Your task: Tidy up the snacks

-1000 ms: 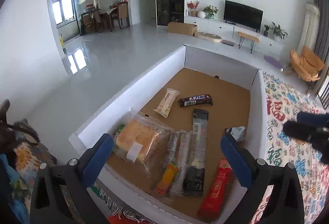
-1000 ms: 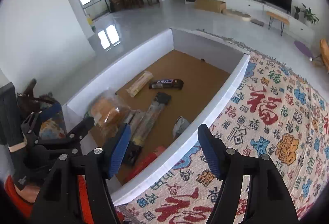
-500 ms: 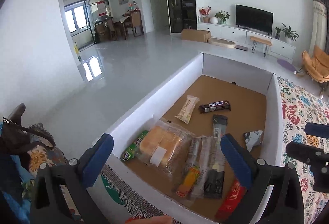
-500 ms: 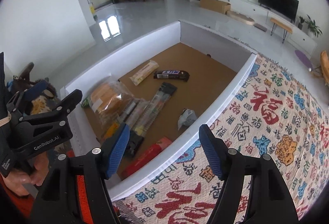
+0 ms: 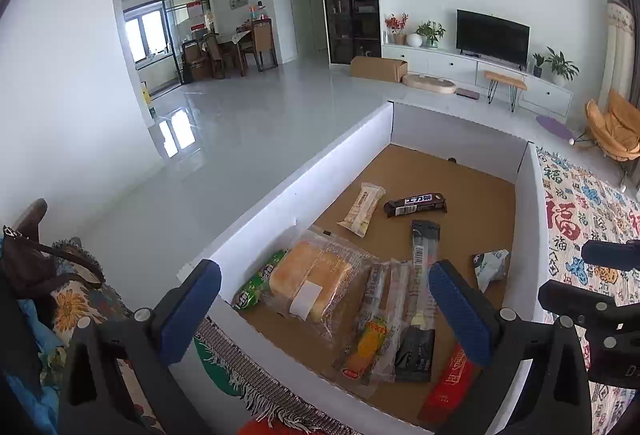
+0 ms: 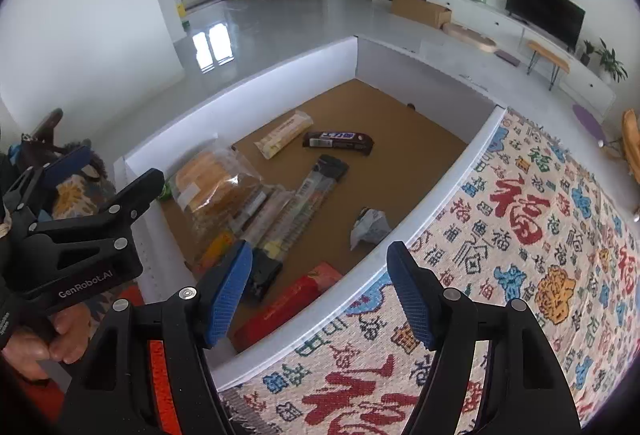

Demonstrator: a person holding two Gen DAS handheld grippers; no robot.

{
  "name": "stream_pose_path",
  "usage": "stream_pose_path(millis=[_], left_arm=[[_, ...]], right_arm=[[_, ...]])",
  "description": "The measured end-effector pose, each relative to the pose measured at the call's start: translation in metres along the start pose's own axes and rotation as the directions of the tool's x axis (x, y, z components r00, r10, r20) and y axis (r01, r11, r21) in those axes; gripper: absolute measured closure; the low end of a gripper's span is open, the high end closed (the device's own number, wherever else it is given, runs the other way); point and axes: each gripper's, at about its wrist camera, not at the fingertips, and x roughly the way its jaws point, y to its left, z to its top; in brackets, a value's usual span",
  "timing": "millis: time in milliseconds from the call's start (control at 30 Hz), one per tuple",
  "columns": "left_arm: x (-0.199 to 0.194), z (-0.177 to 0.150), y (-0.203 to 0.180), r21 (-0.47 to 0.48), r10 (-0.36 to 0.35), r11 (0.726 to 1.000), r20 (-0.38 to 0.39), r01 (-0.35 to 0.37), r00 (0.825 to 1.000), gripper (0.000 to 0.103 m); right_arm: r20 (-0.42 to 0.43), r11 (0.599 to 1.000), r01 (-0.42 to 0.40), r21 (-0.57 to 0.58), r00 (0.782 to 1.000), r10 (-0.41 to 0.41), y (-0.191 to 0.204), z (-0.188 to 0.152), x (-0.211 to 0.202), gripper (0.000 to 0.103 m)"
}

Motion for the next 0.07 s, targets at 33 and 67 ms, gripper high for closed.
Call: stream_pose_path(millis=[33,67], left_arm=[[-0.0001,-0.0002,-0.0005,0.002,0.002,1.000,-0.001,-0.002,1.000,0.000],[-0.0003,-0.0002,-0.0012,0.009,0.001,1.000,0.001,-0.001,1.000,0.000]], right_arm=[[0.000,1.000,-0.002,-0.002,1.000,0.002,0.0010,0.0003,0.0007,0.030],[-0.001,1.000,-0.004,-0.002,1.000,0.004,0.0019,0.0006,0.0013,0.030]])
